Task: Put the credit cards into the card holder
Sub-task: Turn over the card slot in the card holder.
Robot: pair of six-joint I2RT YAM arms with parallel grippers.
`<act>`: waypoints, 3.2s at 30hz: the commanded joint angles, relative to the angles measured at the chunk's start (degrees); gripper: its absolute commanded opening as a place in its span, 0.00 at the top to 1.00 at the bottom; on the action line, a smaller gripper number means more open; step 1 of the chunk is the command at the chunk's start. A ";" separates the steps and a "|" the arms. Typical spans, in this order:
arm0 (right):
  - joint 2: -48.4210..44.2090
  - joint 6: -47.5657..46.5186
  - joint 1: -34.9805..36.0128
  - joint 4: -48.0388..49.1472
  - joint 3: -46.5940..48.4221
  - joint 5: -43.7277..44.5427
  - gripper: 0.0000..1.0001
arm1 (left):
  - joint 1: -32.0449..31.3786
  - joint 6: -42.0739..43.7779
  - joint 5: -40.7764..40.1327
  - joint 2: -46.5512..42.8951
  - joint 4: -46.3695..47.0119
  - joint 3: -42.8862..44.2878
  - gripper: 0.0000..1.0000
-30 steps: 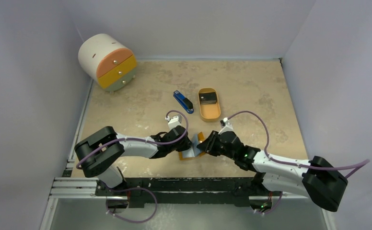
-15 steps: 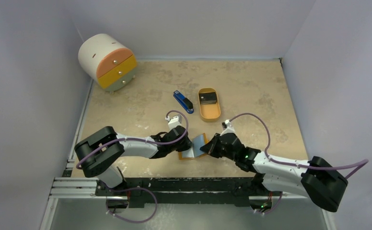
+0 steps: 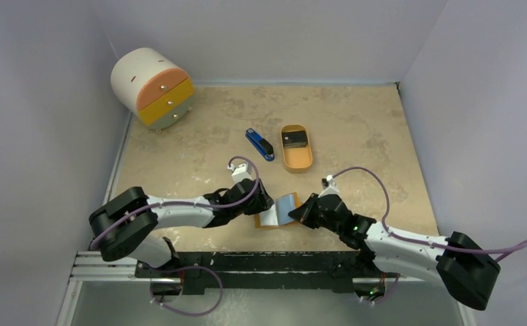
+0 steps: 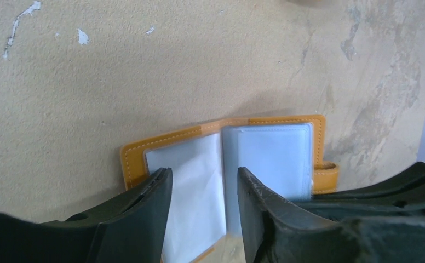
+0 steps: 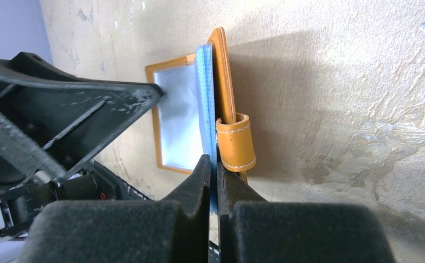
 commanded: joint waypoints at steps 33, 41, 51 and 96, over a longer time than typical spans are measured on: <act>-0.48 0.90 -0.09 3.31 -1.36 1.67 0.80 | -2.99 2.09 1.89 9.28 -1.48 8.39 0.47; -2.47 1.70 -0.05 2.11 -2.16 1.56 0.69 | -2.99 2.17 1.14 9.76 -1.69 8.40 0.60; -9.78 5.34 -0.09 0.25 -4.99 2.75 0.65 | -2.99 1.83 1.21 9.62 -0.14 7.02 0.61; -11.14 6.19 -0.09 1.03 -5.69 3.96 1.00 | -4.53 3.11 2.16 4.73 1.30 7.35 0.35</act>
